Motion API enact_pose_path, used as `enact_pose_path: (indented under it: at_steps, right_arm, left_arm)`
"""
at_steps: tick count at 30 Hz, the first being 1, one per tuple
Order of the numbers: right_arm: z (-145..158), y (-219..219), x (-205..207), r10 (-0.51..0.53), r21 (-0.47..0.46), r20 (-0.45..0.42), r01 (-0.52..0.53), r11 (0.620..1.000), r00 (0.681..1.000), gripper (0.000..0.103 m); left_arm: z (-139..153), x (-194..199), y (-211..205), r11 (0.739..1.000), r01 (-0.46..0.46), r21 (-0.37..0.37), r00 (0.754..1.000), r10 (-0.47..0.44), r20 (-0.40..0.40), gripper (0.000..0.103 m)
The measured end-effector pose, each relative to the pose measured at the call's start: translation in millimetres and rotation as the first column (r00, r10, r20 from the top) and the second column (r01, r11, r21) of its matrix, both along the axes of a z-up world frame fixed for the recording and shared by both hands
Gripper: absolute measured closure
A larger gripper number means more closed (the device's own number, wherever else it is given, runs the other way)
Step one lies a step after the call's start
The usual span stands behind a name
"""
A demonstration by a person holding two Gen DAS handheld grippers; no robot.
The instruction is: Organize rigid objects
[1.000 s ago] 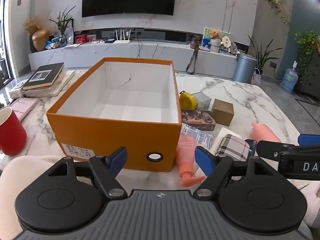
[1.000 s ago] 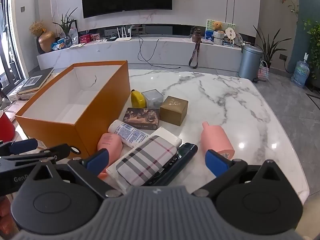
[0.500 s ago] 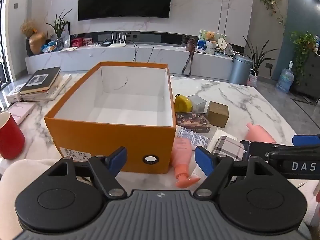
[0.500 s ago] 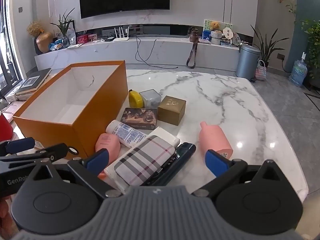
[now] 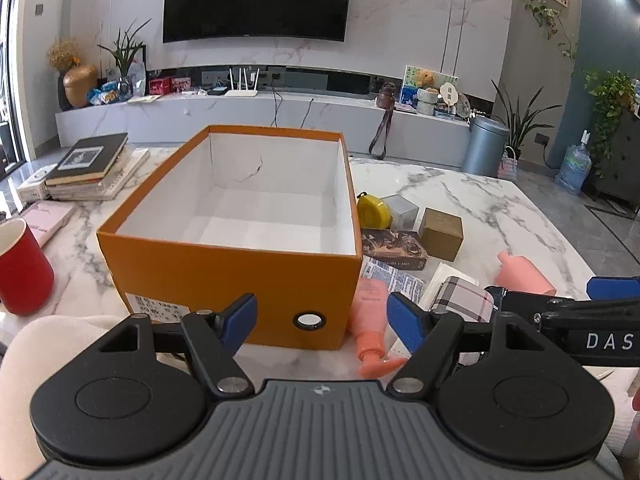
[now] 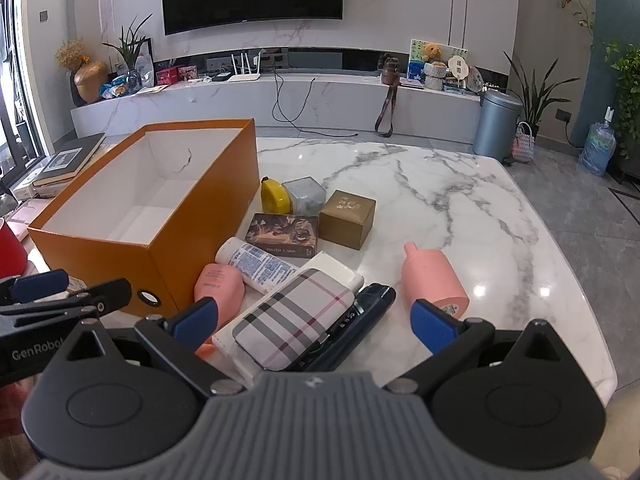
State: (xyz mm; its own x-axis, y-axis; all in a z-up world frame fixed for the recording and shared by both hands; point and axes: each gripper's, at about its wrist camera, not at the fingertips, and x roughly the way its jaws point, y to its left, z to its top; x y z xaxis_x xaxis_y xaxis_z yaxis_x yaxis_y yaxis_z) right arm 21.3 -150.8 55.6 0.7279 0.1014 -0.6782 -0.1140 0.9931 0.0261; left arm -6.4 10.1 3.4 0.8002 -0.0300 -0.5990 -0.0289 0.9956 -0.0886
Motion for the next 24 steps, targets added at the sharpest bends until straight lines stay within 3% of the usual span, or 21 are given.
enact_pose_path:
  at_steps: [24]
  right_arm:
    - [-4.4, -0.4, -0.1, -0.011, -0.003, -0.015, 0.011, 1.000, 1.000, 0.002]
  left_arm:
    - [-2.2, 0.0, -0.7, 1.000, 0.005, 0.014, 1.000, -0.005, -0.017, 0.018]
